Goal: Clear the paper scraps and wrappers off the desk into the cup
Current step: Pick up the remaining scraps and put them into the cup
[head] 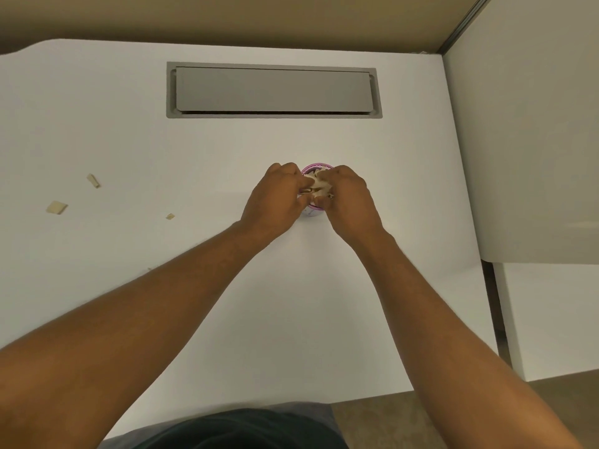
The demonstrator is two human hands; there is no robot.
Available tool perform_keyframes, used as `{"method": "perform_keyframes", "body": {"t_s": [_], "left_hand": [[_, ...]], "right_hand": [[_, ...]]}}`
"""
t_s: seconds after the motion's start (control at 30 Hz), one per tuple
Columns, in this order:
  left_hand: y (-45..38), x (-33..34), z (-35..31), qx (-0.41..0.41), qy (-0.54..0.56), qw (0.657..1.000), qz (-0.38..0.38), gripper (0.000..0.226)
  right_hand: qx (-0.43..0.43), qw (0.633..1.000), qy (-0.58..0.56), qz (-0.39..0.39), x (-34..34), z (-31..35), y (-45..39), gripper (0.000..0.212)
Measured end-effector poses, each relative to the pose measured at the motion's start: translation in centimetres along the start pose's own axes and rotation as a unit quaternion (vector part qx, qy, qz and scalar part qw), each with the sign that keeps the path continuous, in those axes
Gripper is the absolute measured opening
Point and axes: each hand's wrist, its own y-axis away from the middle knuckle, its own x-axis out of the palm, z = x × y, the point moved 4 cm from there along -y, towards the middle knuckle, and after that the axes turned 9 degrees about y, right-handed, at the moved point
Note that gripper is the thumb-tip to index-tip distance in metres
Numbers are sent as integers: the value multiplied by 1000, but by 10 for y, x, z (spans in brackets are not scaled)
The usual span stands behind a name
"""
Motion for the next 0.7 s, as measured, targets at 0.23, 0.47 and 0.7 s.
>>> {"method": "perform_keyframes", "body": {"t_s": [0.23,0.47,0.7], "left_hand": [[-14,9,5,-50,-7,999,19,28],[7,-10,20,14,94,994,-50,37],[69,-26,62,-6,155,982,-109,23]], "right_hand": [[47,998,-13,31,2,4,-10,19],[117,983,-117,-74,-23,-8,5,29],[40,970,-175,-162,2,34,60,15]]}}
